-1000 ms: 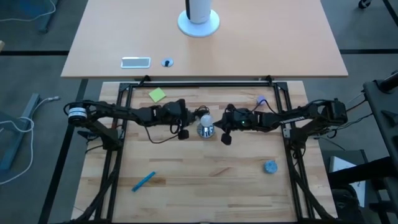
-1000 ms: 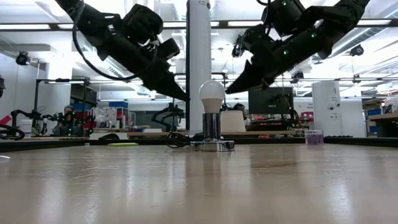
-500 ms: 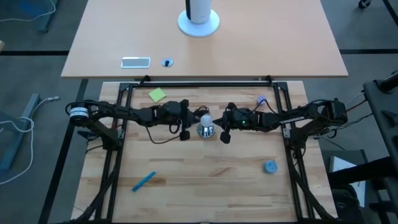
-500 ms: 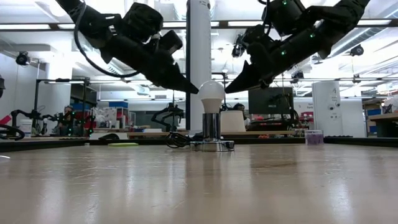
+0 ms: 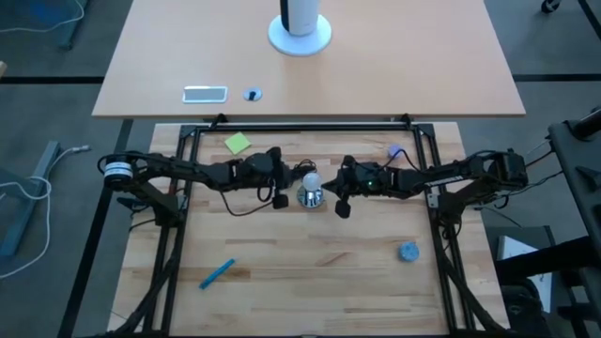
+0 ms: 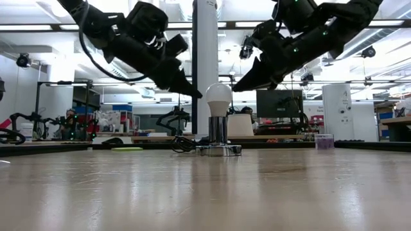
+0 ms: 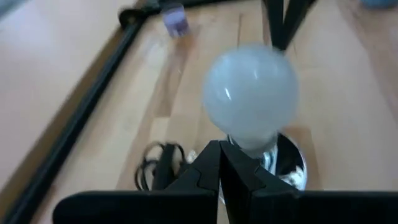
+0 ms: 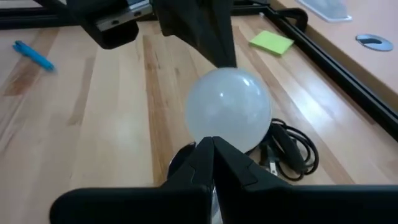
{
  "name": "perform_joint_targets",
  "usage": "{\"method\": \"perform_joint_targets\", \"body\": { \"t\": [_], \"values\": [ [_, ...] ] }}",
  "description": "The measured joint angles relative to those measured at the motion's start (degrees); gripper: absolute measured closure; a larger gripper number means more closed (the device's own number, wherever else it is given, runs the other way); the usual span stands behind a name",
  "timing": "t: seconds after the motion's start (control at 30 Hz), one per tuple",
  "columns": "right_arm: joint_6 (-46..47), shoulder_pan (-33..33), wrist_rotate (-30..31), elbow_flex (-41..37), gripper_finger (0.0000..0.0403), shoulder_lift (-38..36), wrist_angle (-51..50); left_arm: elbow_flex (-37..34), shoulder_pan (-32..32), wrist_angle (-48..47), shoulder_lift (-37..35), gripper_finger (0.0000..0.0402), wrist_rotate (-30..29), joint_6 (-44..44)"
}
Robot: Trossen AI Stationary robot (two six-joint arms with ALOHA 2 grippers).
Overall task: Screw lightbulb
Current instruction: Remove the lightbulb from the lamp
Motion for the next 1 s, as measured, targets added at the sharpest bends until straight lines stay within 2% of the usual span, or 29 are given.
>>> {"method": "perform_joint_targets", "body": {
  "t": [0.23,0.53,0.67,0.93,1.0],
  "values": [
    [-0.1,0.0,0.6,0.0,0.0403,0.8,0.6,0.0,0.0,2.6,0.0,0.0401,3.1,0.9],
    [-0.6,0.0,1.6,0.0,0.0403,0.8,0.8,0.0,-0.1,2.2,0.0,0.0401,3.5,0.9],
    [-0.7,0.0,1.6,0.0,0.0403,0.8,0.8,0.0,-0.1,2.2,0.0,0.0401,5.9,0.9],
    [-1.7,-0.4,1.7,0.0,0.0403,0.8,0.8,0.0,-0.1,2.3,0.0,0.0401,5.9,0.2],
    [-2.0,-0.5,3.6,0.0,0.0403,0.8,0.8,0.0,-0.1,2.3,0.0,0.0401,6.4,0.1]
  ]
}}
